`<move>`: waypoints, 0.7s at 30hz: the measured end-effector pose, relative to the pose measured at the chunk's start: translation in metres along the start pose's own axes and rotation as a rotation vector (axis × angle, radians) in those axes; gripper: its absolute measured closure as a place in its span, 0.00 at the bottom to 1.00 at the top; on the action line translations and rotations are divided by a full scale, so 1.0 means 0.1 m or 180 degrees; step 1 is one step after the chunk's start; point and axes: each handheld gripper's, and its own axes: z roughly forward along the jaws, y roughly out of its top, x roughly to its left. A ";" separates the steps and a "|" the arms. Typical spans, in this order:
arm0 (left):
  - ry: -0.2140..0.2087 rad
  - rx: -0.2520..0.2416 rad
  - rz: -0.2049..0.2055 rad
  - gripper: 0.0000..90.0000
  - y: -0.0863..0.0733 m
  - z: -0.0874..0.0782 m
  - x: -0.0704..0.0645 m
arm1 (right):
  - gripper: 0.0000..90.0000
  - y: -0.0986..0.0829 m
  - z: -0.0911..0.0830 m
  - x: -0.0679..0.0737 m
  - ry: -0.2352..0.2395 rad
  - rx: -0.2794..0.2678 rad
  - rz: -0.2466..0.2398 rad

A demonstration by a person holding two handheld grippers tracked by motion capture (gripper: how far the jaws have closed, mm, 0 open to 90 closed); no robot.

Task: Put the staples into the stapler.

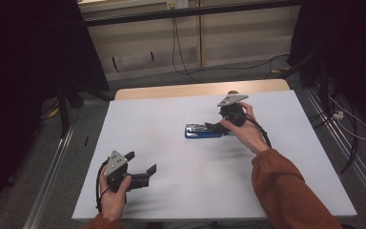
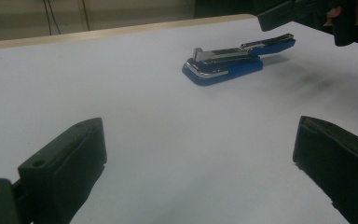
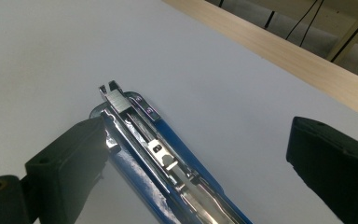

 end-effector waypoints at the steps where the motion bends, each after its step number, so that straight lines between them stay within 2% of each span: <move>1: -0.0005 -0.0007 -0.0001 0.03 0.00 0.00 0.00 | 0.06 -0.01 -0.03 0.00 -0.0019 -0.0030 0.0029; 4: -0.0002 0.0007 -0.0001 0.03 0.00 0.00 0.00 | 0.05 -0.06 -0.10 -0.01 -0.0033 -0.0092 0.0098; 11: 0.0004 0.0017 0.0001 0.03 0.00 0.00 0.01 | 0.05 -0.17 -0.21 0.00 -0.0105 -0.0156 0.0102; 18: 0.0005 0.0035 0.0004 0.03 -0.01 0.02 0.00 | 0.05 -0.28 -0.33 -0.02 -0.0213 -0.0230 0.0212; 21: 0.0000 0.0026 -0.0003 0.03 -0.01 0.02 -0.01 | 0.05 -0.31 -0.38 -0.03 -0.0237 -0.0247 0.0204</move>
